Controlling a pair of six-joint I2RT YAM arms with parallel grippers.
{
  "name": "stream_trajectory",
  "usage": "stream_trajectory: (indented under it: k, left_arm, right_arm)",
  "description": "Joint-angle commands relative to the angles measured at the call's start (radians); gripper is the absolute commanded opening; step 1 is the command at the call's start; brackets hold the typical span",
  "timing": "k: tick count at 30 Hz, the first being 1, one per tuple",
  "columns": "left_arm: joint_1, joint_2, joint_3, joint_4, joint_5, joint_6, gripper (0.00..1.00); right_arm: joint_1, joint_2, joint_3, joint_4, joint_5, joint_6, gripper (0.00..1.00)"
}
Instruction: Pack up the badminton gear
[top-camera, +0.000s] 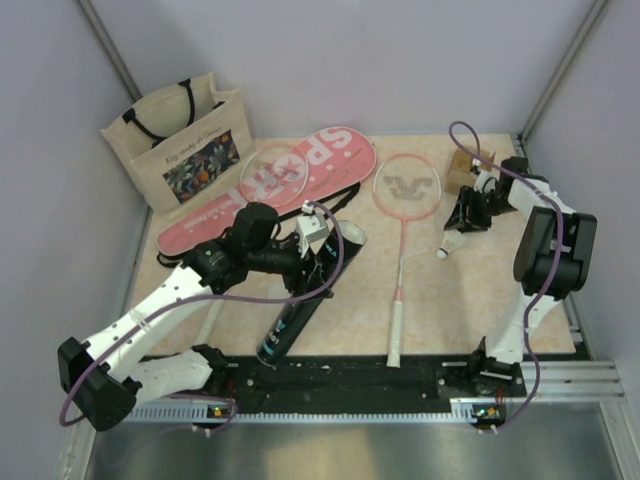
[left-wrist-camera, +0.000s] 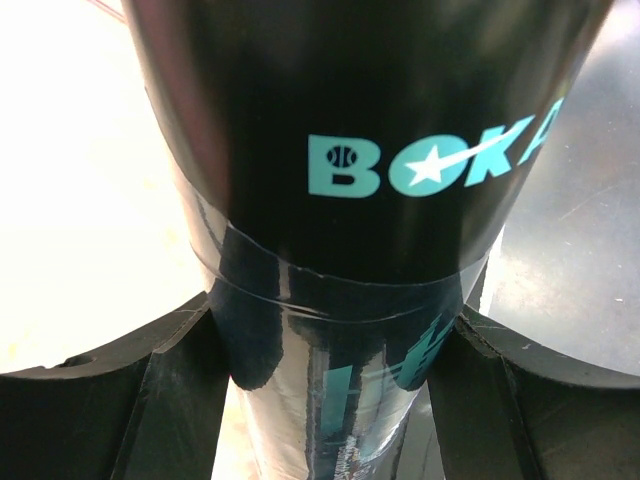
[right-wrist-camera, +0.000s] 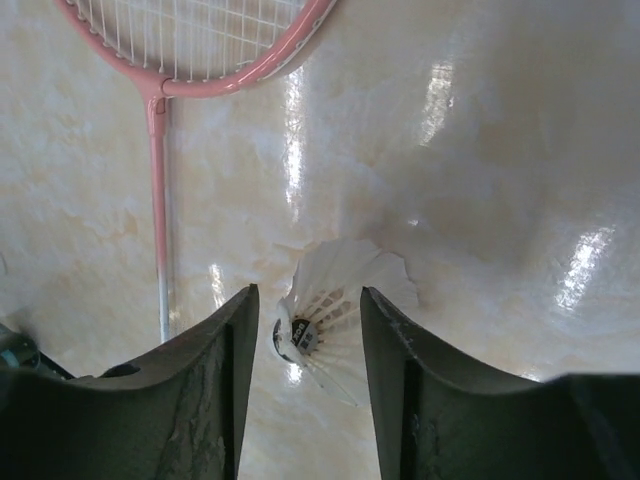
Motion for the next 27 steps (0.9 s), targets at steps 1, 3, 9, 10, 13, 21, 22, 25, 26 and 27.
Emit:
stream_trajectory:
  k: [1,3,9,10,13,21,22,25,26,27]
  left_arm:
    - [-0.003,0.006,0.04,0.028,-0.008,0.03,0.38]
    - [-0.005,0.006,0.037,0.028,-0.027,0.036,0.38]
    - [-0.005,-0.002,0.038,0.036,-0.016,0.028,0.38]
    - [-0.005,-0.006,0.038,0.039,-0.017,0.028,0.38]
    - [-0.005,-0.011,0.046,0.037,-0.034,0.02,0.38]
    - [-0.005,-0.017,0.049,0.014,-0.059,0.007,0.42]
    - [-0.005,-0.017,0.049,0.011,-0.06,0.005,0.43]
    - [-0.005,-0.009,0.05,0.007,-0.068,0.002,0.43]
    - [-0.005,-0.005,0.052,0.005,-0.071,0.001,0.43]
    - [-0.005,-0.002,0.052,0.005,-0.071,0.002,0.43]
  right_arm:
    - [-0.01,-0.014,0.007,-0.018,-0.066,-0.05,0.4]
    - [-0.01,-0.026,0.005,-0.016,-0.08,-0.046,0.29]
    - [-0.01,-0.095,-0.036,-0.009,-0.13,-0.009,0.0]
    - [-0.01,-0.119,-0.045,0.002,-0.132,0.002,0.0]
    - [-0.009,-0.192,-0.07,0.031,-0.132,0.052,0.0]
    - [0.006,-0.46,-0.131,0.209,-0.161,0.269,0.0]
    - [0.02,-0.495,-0.136,0.234,-0.167,0.286,0.0]
    - [0.092,-0.595,-0.157,0.368,-0.178,0.406,0.0]
    - [0.126,-0.624,-0.164,0.414,-0.161,0.443,0.0]
    - [0.169,-0.653,-0.167,0.448,-0.152,0.462,0.0]
